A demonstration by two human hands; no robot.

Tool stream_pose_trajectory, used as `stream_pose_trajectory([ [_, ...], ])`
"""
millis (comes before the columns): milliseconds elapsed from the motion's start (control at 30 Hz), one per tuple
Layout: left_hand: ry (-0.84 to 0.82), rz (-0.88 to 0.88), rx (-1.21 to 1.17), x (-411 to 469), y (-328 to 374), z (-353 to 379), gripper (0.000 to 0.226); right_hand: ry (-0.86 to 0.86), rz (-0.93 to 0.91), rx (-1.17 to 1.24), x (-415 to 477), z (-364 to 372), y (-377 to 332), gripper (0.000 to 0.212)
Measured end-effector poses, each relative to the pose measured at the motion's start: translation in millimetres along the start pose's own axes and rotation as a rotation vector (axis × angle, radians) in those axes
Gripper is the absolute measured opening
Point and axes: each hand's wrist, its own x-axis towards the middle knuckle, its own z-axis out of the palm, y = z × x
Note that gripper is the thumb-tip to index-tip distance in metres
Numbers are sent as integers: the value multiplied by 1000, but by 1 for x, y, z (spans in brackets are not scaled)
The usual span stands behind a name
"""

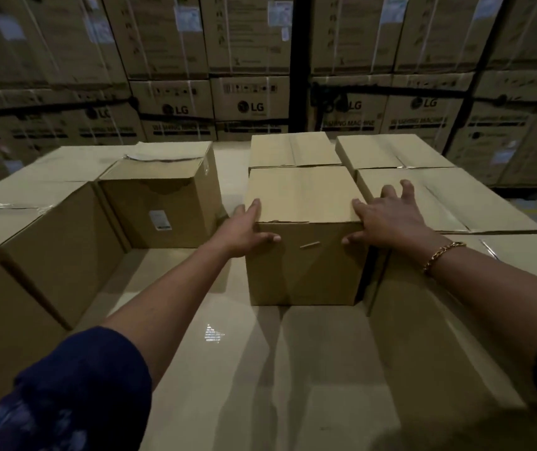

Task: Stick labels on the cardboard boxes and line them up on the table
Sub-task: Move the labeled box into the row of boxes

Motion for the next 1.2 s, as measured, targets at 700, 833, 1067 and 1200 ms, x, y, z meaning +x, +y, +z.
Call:
stream_pose_trajectory([
  [700, 145, -47, 122, -48, -74, -29, 89, -127, 68, 323, 2, -28, -37, 117],
  [833, 192, -128, 148, -59, -143, -78, 83, 80, -70, 378, 6, -68, -115, 92],
  [1067, 252, -128, 191, -40, -223, -134, 76, 61, -155, 534, 42, -110, -241, 77],
  [1200, 251, -136, 190, -15, -248, -151, 76, 24, -154, 569, 92, -120, -286, 67],
])
